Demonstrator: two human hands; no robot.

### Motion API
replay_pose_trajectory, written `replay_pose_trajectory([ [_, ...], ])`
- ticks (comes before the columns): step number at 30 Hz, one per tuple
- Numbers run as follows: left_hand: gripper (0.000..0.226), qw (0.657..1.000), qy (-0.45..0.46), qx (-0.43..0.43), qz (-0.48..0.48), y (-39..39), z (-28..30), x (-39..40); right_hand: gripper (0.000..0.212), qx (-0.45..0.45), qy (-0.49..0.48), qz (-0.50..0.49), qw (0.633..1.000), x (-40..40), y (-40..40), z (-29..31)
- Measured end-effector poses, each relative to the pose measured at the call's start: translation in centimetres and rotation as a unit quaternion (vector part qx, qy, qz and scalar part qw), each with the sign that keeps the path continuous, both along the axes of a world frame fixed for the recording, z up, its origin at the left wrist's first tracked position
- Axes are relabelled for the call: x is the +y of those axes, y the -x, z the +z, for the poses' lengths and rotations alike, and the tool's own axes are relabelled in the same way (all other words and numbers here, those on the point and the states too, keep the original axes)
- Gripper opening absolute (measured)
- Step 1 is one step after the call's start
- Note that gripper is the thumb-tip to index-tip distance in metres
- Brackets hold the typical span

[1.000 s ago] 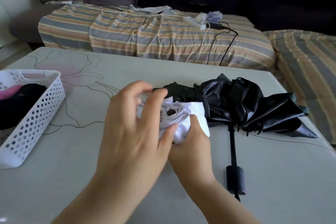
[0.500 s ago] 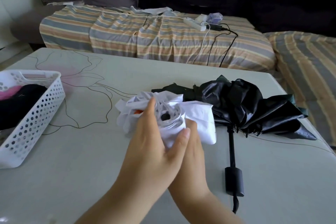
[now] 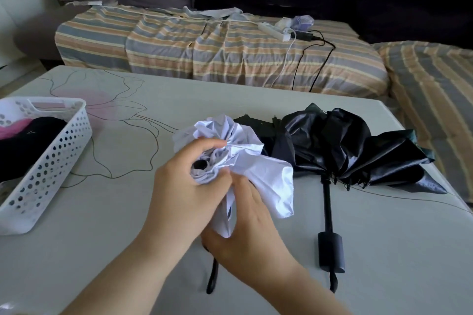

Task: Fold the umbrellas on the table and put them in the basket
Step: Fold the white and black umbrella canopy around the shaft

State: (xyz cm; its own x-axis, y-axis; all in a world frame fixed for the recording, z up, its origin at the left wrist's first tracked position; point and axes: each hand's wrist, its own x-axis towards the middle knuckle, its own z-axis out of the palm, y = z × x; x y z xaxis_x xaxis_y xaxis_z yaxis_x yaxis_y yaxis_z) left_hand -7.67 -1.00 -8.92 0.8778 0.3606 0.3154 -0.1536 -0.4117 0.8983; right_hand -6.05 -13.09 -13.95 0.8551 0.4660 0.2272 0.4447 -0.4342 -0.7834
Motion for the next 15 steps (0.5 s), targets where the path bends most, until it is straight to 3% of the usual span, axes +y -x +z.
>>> replay_pose_trajectory([
  [3,0.032,1.0,-0.013,-0.013,0.017,-0.3,0.1,1.3,0.053,-0.033,0.001,-0.008,0.999,-0.6,0.1,0.7],
  [6,0.031,0.999,-0.021,-0.027,0.026,-0.3,-0.3,2.0,0.014,-0.066,-0.064,-0.152,0.984,-2.5,-0.8,2.4],
  [7,0.029,0.999,-0.025,-0.034,0.027,-0.2,-0.4,2.1,0.014,-0.077,-0.071,-0.204,0.973,-3.6,-1.5,2.7],
  [9,0.027,0.998,-0.034,-0.053,0.02,0.0,-0.8,2.2,0.038,-0.092,-0.033,-0.261,0.96,-5.8,-3.0,3.1],
  [11,0.019,0.997,-0.044,-0.065,0.0,0.1,-1.0,2.3,0.055,-0.025,-0.005,-0.229,0.973,-7.7,-3.9,3.2],
  [15,0.025,0.992,-0.086,-0.075,-0.051,0.0,-0.9,2.8,0.027,0.095,-0.008,-0.051,0.994,-9.5,-4.3,3.3],
])
